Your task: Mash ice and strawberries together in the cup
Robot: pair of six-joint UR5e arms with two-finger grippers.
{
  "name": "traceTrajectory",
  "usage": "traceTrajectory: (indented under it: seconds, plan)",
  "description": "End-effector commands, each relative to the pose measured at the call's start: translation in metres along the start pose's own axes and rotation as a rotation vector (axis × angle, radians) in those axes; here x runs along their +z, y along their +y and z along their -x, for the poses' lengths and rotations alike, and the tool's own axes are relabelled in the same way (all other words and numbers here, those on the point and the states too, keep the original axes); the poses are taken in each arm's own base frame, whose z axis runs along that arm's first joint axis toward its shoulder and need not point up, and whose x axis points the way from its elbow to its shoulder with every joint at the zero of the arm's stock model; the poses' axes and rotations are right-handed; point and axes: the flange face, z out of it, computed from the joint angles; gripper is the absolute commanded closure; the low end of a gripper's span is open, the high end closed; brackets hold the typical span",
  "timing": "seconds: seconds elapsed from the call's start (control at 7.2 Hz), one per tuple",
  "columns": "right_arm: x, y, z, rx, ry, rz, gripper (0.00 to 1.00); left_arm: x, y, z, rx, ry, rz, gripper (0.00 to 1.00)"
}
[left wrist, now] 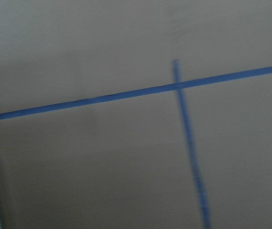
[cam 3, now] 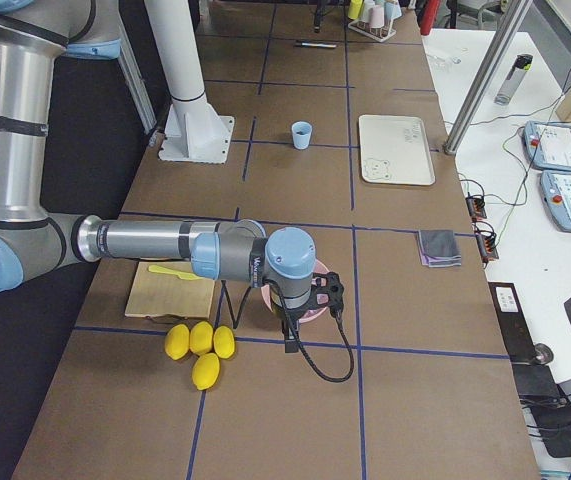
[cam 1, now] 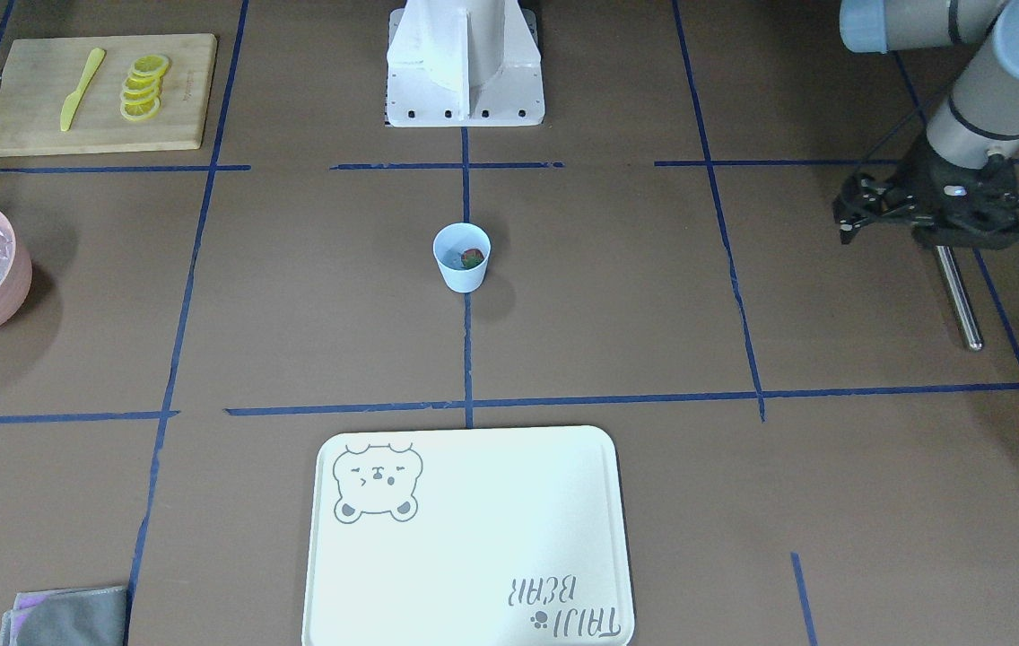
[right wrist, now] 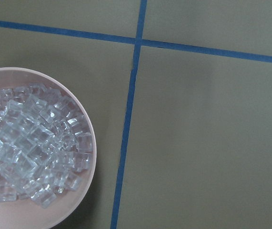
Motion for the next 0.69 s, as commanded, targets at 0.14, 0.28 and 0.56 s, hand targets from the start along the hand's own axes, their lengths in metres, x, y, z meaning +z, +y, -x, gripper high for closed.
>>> traceTrajectory:
  seconds: [0.14, 0.28, 0.56]
  plan:
    - [-0.001, 0.000, 0.001, -0.002, 0.000, -0.002, 0.01, 0.094, 0.013, 0.080, 0.026, 0.022, -0.030, 0.00]
    - [-0.001, 0.000, 0.001, -0.002, 0.000, -0.002, 0.01, 0.113, 0.015, 0.094, 0.039, 0.030, -0.049, 0.00]
    - [-0.002, -0.001, 0.001, -0.004, 0.001, -0.004, 0.01, 0.129, 0.012, 0.104, 0.032, 0.029, -0.045, 0.00]
